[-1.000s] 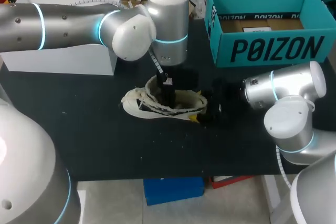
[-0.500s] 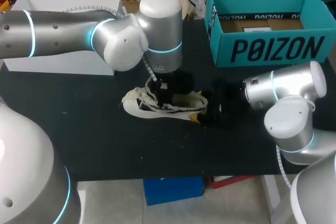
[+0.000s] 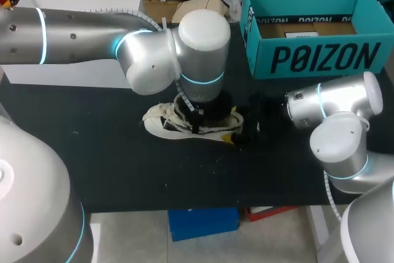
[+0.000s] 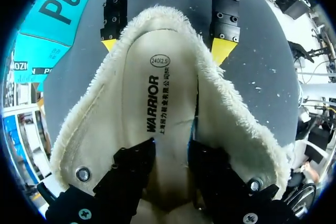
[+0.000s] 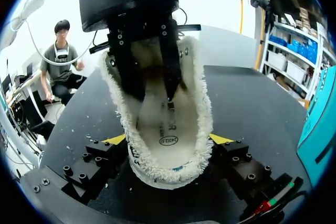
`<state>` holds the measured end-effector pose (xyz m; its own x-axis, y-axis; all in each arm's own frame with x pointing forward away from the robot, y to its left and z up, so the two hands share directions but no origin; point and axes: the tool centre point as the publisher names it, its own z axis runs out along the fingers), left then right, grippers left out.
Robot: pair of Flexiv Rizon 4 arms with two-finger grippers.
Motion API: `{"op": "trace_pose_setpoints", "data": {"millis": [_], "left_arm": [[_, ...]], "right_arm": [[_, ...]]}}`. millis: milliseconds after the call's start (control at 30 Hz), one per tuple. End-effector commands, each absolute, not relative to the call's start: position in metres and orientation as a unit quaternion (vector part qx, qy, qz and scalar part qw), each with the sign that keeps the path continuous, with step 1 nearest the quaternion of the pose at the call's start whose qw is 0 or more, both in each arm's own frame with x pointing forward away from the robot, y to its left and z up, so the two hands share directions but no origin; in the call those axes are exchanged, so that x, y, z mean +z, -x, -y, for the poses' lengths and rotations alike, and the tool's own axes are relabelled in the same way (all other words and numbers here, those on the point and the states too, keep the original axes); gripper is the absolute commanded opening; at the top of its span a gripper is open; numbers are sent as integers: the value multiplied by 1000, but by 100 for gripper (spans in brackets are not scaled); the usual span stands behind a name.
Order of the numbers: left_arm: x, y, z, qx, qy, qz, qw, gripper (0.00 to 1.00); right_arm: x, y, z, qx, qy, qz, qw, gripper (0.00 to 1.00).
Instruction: Take the shoe out of the shoebox, open the shoe tongue, remove and reinsert the insole, then place the shoe into the shoebox
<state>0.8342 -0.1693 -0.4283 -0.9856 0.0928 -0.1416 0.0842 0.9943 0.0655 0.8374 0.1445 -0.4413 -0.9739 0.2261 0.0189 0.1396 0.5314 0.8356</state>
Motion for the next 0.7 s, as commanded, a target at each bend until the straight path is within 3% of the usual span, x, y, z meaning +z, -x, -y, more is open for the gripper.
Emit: {"op": "trace_pose_setpoints", "data": {"millis": [33,700], "left_arm": [[-470,-833,173,46,-44,-990,124,41],[-445,-875,176,6,-32,-971,237,45]], "right_arm": [[-444,-838,-144,472,-106,-874,46,0],[-444,-838,-144,472,-106,-874,46,0]]}}
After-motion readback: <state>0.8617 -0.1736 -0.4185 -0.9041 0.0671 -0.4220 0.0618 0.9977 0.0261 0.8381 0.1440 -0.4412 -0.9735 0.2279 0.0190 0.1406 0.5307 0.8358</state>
